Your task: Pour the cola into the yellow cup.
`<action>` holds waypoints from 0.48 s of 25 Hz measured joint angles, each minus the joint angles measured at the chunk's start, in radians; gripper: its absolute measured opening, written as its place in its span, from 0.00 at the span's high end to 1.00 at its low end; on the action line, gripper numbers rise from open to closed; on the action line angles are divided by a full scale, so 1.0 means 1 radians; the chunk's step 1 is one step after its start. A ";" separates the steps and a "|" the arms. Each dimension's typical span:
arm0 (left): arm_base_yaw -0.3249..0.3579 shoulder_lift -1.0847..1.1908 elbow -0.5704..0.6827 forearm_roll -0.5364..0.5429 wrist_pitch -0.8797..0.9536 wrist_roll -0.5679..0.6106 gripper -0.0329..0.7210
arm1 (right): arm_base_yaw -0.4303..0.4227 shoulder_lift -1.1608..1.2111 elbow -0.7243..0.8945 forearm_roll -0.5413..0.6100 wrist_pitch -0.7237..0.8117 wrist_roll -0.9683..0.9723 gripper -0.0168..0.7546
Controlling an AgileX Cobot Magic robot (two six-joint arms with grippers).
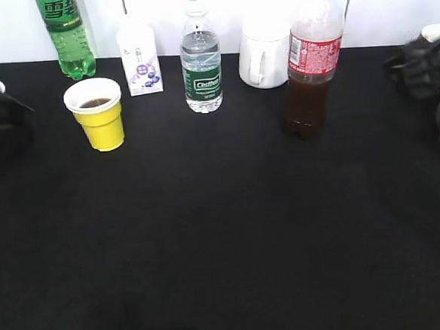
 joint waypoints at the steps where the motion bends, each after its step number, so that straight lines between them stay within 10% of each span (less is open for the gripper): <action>1: -0.001 -0.038 0.000 -0.013 0.037 0.000 0.24 | 0.059 -0.022 -0.008 0.025 0.047 0.001 0.24; 5: -0.001 -0.236 0.000 -0.065 0.223 0.076 0.25 | 0.238 -0.255 -0.009 0.112 0.264 -0.051 0.24; 12: -0.001 -0.657 0.150 -0.202 0.422 0.194 0.25 | 0.260 -0.742 0.022 0.500 0.744 -0.415 0.24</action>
